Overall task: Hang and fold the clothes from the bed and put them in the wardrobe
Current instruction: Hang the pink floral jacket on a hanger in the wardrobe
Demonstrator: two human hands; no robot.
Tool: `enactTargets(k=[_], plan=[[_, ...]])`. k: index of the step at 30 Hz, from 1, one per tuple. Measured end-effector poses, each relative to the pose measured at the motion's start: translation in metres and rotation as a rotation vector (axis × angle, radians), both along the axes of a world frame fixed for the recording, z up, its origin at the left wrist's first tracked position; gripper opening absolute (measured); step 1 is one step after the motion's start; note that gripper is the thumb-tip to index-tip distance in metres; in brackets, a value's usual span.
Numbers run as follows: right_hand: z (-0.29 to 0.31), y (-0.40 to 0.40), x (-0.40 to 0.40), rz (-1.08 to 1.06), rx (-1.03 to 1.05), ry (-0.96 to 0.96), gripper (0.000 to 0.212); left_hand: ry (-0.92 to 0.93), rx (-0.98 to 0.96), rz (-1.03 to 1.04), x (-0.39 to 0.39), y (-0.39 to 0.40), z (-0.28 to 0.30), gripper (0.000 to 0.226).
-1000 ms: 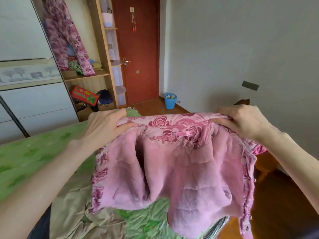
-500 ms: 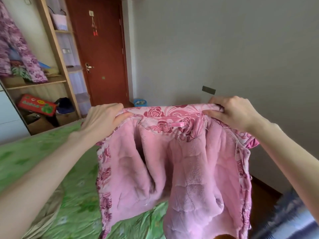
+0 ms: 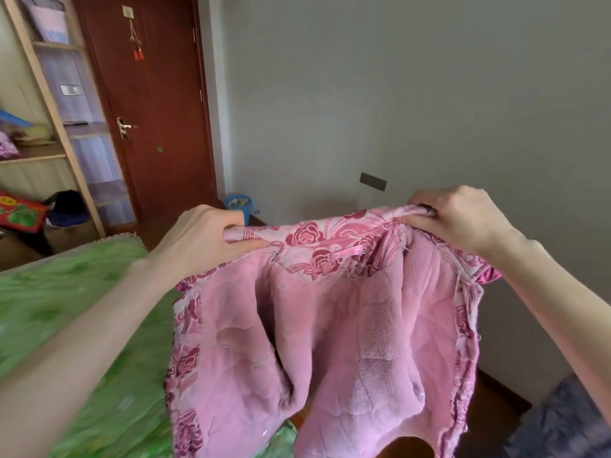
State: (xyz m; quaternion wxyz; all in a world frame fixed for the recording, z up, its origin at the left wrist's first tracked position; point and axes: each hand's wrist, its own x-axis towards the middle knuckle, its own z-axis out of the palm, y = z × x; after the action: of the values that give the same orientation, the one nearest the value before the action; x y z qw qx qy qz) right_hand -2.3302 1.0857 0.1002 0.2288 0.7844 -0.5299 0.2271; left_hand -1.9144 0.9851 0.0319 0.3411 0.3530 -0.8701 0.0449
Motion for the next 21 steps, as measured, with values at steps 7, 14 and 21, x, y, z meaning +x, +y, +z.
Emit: enactTargets(k=[7, 14, 21], plan=[[-0.019, -0.110, -0.054, 0.045, 0.172, -0.030, 0.045, 0.017, 0.033, 0.060, -0.045, -0.096, -0.014, 0.074], [-0.024, -0.194, -0.096, 0.181, 0.227, -0.031, 0.040, -0.088, -0.008, 0.253, -0.063, -0.152, -0.023, 0.078], [-0.039, -0.316, -0.118, 0.286, 0.239, -0.096, 0.043, -0.094, -0.061, 0.518, -0.093, -0.204, -0.027, 0.072]])
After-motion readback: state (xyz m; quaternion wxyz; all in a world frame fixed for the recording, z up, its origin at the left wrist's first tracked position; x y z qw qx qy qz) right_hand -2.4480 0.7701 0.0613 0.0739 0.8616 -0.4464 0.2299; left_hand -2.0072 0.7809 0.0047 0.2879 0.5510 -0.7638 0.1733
